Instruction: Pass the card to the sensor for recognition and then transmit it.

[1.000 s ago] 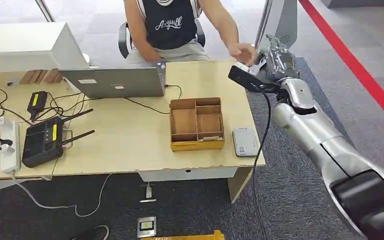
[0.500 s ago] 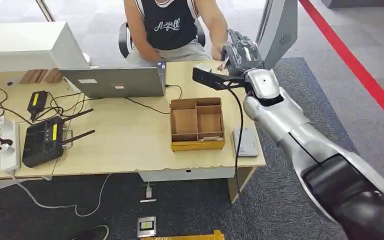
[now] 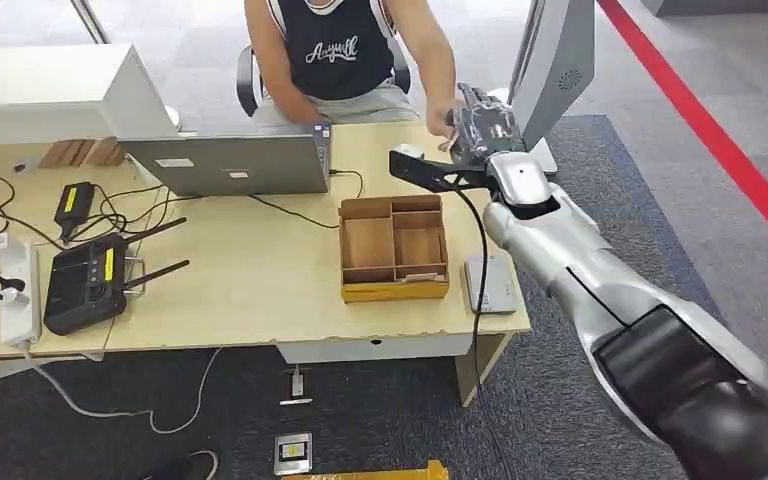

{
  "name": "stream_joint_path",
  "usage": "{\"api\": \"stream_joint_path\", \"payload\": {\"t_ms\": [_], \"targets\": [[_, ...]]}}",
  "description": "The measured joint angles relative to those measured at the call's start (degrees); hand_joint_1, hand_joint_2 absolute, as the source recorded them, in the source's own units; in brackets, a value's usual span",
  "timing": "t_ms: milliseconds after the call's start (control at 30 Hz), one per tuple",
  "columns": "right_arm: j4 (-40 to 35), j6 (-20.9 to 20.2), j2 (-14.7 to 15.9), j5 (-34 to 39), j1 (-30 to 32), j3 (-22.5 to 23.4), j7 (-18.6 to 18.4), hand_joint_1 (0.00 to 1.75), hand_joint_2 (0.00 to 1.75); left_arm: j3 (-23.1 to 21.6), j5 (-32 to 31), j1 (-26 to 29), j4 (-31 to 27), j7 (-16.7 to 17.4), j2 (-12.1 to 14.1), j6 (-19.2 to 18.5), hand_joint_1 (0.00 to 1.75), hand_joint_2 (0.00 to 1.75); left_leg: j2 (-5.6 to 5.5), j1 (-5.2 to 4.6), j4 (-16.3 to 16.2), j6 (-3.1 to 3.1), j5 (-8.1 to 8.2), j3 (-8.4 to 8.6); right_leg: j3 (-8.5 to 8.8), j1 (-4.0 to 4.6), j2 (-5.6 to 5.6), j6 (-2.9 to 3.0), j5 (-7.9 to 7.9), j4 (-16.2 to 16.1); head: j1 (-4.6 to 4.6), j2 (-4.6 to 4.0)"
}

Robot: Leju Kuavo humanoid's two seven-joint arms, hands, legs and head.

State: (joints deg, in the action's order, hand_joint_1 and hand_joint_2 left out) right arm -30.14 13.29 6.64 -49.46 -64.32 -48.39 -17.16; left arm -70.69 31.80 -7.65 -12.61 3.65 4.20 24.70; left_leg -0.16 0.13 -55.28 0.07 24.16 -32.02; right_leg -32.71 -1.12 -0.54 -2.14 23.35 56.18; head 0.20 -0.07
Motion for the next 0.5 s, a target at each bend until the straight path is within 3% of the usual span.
{"api": "stream_joint_path", "payload": {"t_ms": [267, 300, 500], "targets": [[1.4, -0.4, 0.0, 0.0, 0.0, -0.5, -0.4, 0.0, 1.75, 0.0, -0.1, 0.0, 0.0, -0.1, 0.0, 0.0, 0.0, 0.0, 0.0, 0.0, 0.0, 0.0, 0.0, 0.0, 0.0, 0.0, 0.0, 0.0, 0.0, 0.0, 0.02, 0.0], [1.6, -0.5, 0.0, -0.1, 0.0, -0.5, -0.4, 0.0, 0.0, 0.0, -0.1, 0.0, 0.0, -0.1, 0.0, 0.0, 0.0, 0.0, 0.0, 0.0, 0.0, 0.0, 0.0, 0.0, 0.0, 0.0, 0.0, 0.0, 0.0, 0.0, 0.0, 0.0], [1.8, 0.1, 0.0, 0.5, 0.1, -0.6, 0.8, 0.0, 0.0, 0.0, -0.2, 0.0, 0.0, -0.6, 0.0, 0.1, 0.0, 0.0, 0.0, 0.0, 0.0, 0.0, 0.0, 0.0, 0.0, 0.0, 0.0, 0.0, 0.0, 0.0, 0.02, 0.0]]}}
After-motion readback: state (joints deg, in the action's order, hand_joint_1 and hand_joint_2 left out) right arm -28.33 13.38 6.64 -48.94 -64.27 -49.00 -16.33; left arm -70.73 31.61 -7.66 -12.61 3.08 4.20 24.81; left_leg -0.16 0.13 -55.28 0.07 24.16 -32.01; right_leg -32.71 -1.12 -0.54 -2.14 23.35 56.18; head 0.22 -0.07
